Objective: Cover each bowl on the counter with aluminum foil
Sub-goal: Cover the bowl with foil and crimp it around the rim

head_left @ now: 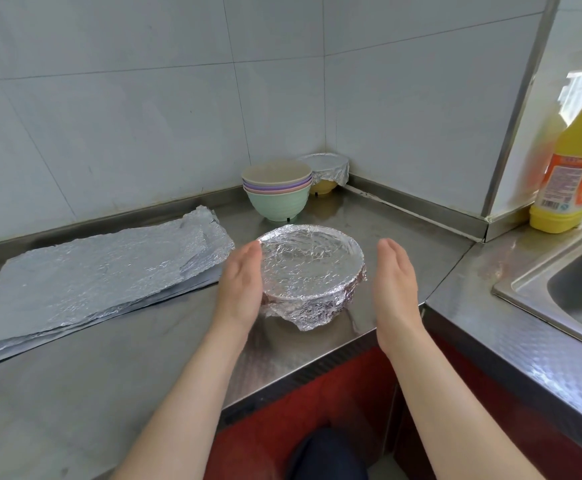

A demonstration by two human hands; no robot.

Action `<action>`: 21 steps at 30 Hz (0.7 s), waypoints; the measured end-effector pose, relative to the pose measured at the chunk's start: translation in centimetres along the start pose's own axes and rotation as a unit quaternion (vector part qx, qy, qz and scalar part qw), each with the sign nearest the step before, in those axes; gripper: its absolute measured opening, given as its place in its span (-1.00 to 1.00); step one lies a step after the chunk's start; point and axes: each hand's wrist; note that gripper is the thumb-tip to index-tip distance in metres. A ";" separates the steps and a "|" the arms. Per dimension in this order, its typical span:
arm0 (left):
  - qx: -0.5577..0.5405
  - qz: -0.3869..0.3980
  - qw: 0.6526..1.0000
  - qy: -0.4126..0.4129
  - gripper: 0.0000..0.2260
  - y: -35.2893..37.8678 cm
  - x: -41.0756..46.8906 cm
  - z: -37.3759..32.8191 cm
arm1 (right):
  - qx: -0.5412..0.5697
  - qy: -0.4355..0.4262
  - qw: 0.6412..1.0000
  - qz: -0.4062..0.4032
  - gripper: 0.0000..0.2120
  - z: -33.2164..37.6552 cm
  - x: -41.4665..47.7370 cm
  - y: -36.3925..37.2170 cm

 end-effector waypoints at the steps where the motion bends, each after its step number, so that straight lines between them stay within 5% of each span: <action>1: 0.016 -0.012 1.000 0.016 -0.80 0.3 -0.5 0.0 | 0.003 -0.014 1.000 -0.017 -0.60 0.0 -0.4 -0.1; 7: 0.088 -0.016 0.996 0.018 -0.51 2.9 -3.9 -0.6 | 0.087 0.014 0.995 -0.037 -0.58 -0.7 -1.6 0.7; 10: 0.100 0.009 0.995 0.008 -0.53 2.5 -4.9 -0.7 | 0.103 0.053 0.993 -0.026 -0.56 -0.8 -0.8 0.1; 15: 0.039 -0.072 0.996 0.028 -0.71 1.1 -1.8 -1.7 | 0.069 0.106 0.992 0.013 -0.54 -1.4 0.7 -1.6; 19: -0.055 0.065 0.995 -0.053 -0.66 2.1 2.4 -2.2 | 0.111 0.113 0.987 0.014 -0.30 -2.0 1.2 -1.0; 21: -0.092 0.112 0.983 -0.109 -0.73 2.7 3.2 -1.8 | 0.129 0.121 0.984 0.012 -0.37 -2.2 1.5 -0.3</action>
Point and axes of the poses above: each hand's wrist, its own x-axis towards the middle knuckle, its own y-axis out of the palm, z = x × y, and after that the axes turned 2 degrees about y, right-handed
